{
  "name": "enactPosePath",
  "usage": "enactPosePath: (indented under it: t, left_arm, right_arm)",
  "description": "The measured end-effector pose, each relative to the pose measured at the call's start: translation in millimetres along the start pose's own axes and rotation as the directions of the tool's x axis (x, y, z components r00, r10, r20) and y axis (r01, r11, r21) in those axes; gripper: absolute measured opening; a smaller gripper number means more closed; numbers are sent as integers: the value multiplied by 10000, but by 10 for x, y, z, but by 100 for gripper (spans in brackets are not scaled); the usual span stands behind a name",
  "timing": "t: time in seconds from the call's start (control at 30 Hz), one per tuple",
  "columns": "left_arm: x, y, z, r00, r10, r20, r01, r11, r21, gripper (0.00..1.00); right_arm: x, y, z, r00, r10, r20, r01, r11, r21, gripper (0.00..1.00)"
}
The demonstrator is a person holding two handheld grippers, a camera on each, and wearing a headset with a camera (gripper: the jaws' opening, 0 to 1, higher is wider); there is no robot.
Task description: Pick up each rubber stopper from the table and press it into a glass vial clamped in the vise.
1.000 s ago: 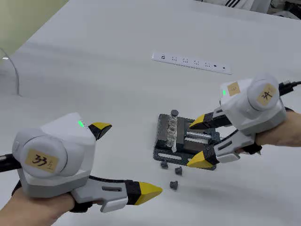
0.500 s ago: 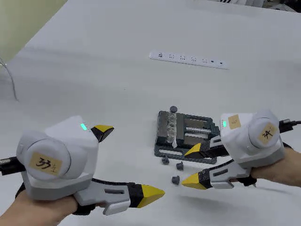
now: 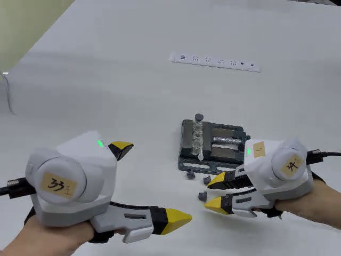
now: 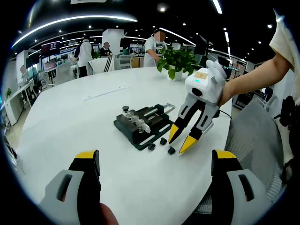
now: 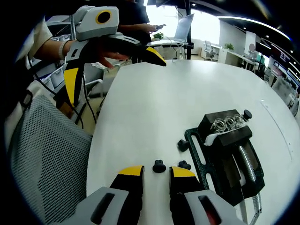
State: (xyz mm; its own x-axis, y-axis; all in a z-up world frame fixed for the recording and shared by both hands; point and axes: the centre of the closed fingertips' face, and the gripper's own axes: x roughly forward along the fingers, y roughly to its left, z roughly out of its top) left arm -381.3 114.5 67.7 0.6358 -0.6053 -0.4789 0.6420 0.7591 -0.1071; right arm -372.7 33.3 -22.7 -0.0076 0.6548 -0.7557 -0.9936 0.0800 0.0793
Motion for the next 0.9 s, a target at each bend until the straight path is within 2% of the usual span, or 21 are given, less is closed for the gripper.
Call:
enactPosePath:
  t: [0.3, 0.63, 0.9]
  left_arm:
    - [-8, 14, -39, 10000, 37, -49, -37, 9999, -96, 99]
    - [1, 3, -37, 10000, 13, -55, -14, 9999, -118, 99]
    - [5, 4, -41, 10000, 7, -52, -8, 9999, -112, 99]
  right_arm:
    - [61, -27, -39, 9999, 85, -100, -85, 10000, 12, 14]
    - [43, -38, -31, 9999, 59, -91, -59, 10000, 44, 8]
    - [45, -34, -32, 10000, 43, -66, -42, 10000, 71, 7]
